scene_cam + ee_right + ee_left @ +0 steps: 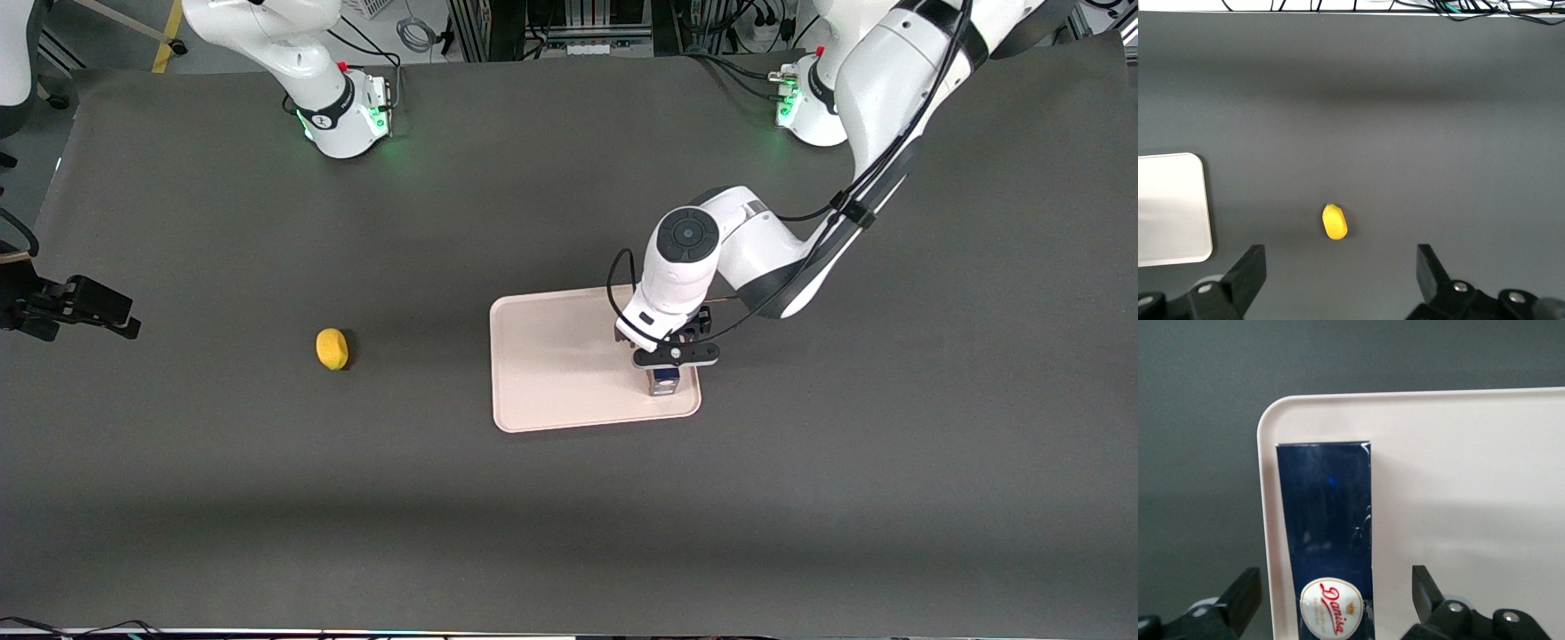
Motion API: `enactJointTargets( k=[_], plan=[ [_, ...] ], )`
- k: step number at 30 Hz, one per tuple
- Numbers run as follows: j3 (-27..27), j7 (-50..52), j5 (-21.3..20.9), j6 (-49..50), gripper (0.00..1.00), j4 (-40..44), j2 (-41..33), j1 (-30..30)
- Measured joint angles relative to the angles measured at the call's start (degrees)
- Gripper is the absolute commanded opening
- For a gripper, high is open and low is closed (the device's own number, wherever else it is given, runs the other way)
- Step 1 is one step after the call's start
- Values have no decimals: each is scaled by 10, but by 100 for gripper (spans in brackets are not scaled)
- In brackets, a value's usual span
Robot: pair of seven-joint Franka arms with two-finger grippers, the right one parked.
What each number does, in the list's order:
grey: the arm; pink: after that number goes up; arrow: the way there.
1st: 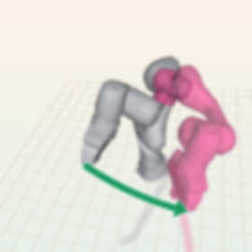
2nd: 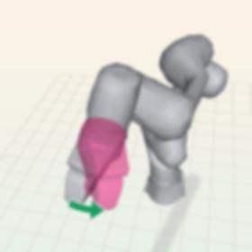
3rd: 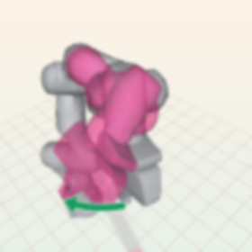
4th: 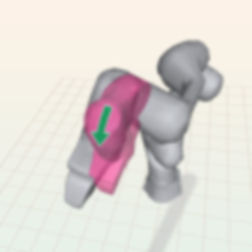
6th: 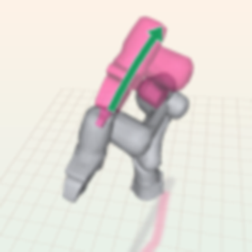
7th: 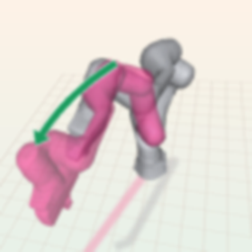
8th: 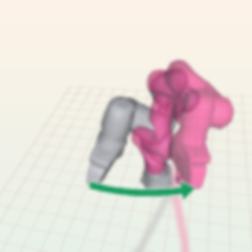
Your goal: Place cookie box on tray
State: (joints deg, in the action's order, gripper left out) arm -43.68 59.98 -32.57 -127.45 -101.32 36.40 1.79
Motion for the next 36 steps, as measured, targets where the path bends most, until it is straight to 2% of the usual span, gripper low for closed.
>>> enactJointTargets(
  k=[8,12,18,22,28,32,36],
  plan=[
    [-11,-1,13,43,100,14,-53,3],
    [-15,-35,55,84,100,32,-95,6],
    [-13,-134,138,206,100,96,-164,19],
    [-2,-190,167,290,100,144,-206,32],
    [61,-297,211,371,100,180,-262,37],
    [131,-384,244,391,100,176,-304,39],
    [195,-454,256,397,100,161,-337,40]
  ],
)
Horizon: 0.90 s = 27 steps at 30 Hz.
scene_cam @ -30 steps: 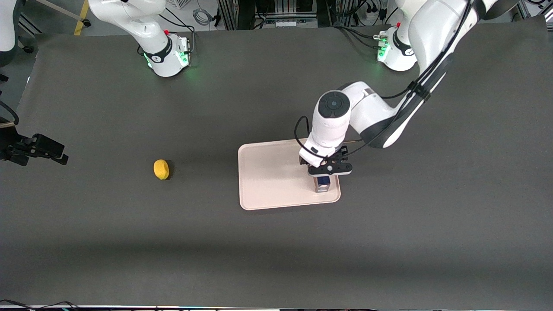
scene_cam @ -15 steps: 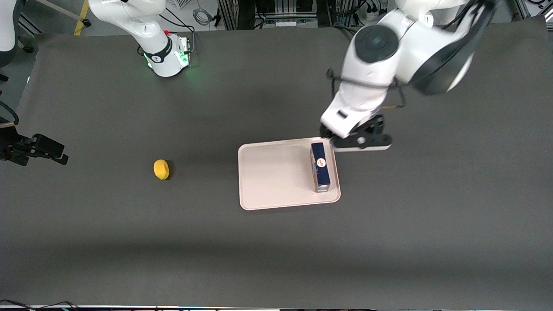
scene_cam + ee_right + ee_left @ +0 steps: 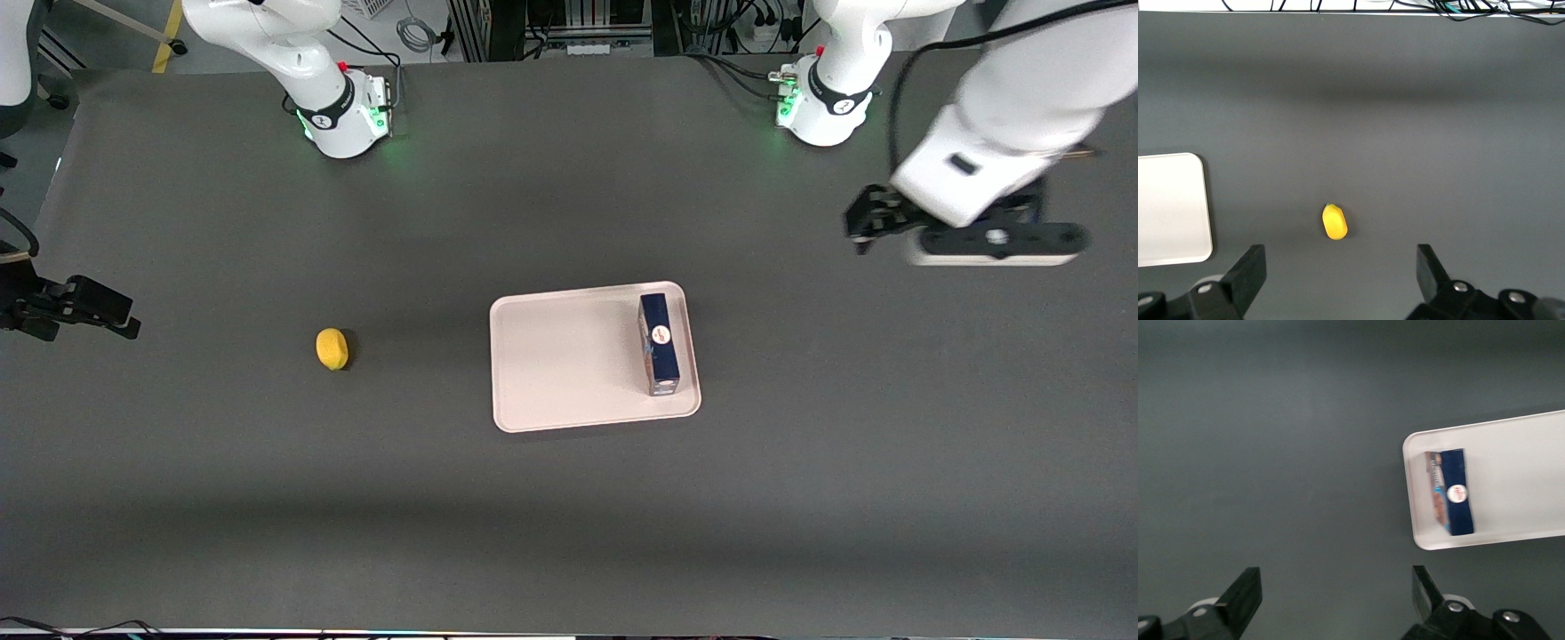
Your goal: Place cookie box on tray
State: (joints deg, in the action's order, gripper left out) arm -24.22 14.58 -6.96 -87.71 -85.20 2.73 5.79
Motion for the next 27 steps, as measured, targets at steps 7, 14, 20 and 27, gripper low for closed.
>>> enactJointTargets(
  k=[7,14,20,27],
  plan=[
    [84,-95,3,-4,100,-42,-39,1],
    [134,-133,13,-49,100,-111,-73,2],
    [138,-135,15,-64,100,-138,-88,1],
    [156,-135,65,-66,100,-138,-89,1]
  ],
)
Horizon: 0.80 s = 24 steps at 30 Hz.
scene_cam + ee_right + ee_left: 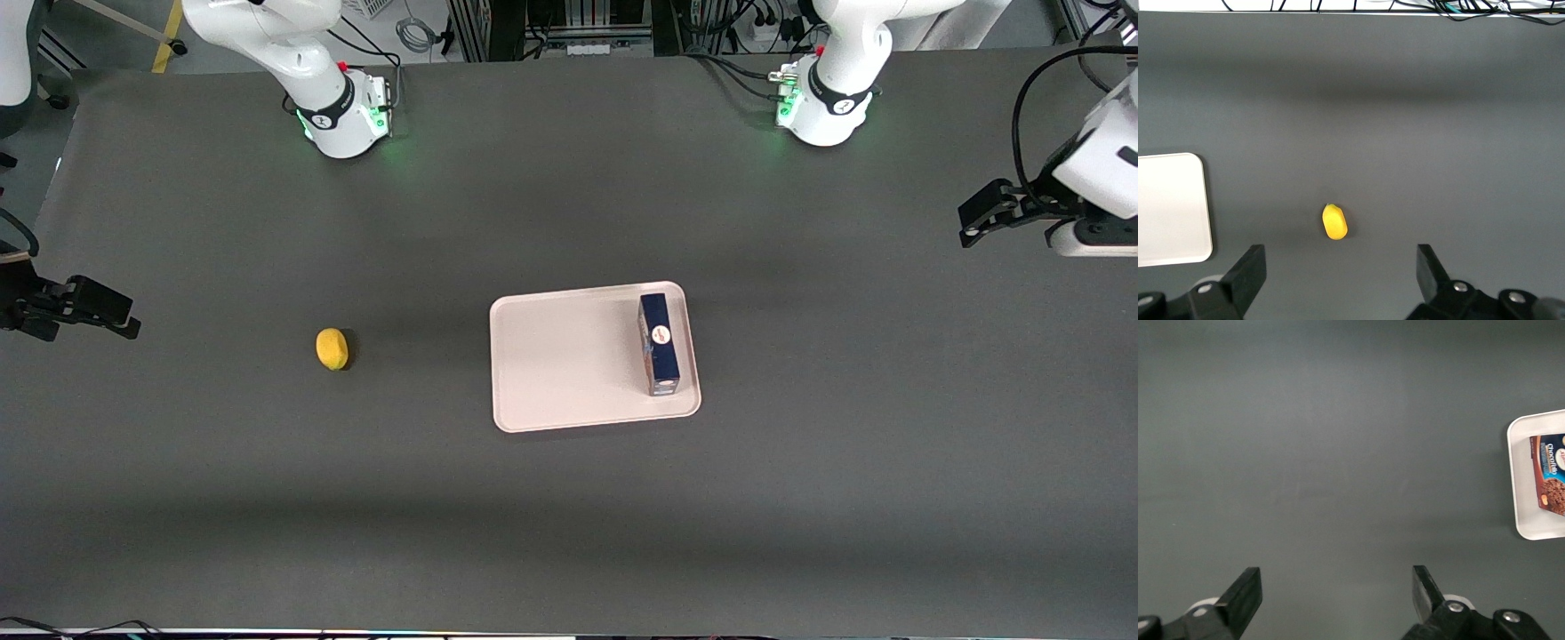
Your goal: Place cookie box on tray
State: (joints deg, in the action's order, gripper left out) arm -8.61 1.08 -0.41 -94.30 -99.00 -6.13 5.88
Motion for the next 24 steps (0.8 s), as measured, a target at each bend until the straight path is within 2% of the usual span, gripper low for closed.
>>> enactJointTargets(
  k=[6,24],
  plan=[
    [16,-1,23,-1,100,0,0,0],
    [14,-1,29,-4,100,1,0,-5]
  ],
)
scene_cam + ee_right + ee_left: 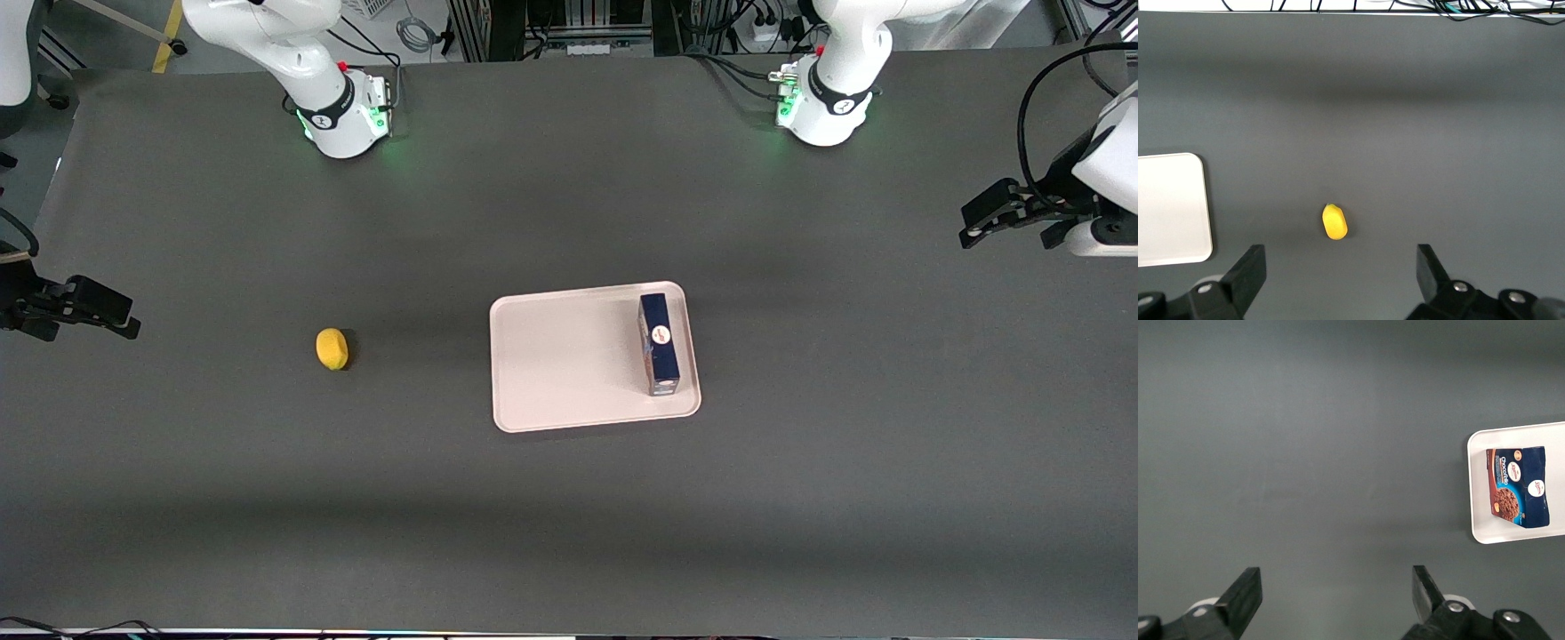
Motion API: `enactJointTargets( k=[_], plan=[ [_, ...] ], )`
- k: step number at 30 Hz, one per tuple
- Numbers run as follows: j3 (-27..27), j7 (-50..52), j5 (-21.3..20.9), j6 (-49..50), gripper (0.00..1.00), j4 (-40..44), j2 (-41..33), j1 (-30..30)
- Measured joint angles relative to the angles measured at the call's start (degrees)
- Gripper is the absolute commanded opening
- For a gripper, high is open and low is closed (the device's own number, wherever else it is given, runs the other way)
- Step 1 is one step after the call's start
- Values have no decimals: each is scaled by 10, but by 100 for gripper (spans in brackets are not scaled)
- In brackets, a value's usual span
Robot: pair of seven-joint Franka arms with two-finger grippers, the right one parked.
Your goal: Place cookie box on tray
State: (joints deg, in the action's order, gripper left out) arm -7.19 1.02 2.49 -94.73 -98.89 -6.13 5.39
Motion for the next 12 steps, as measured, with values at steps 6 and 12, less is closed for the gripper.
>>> enactJointTargets(
  k=[6,12],
  plan=[
    [0,0,0,0,100,0,0,0],
    [0,0,0,0,100,0,0,0]
  ],
)
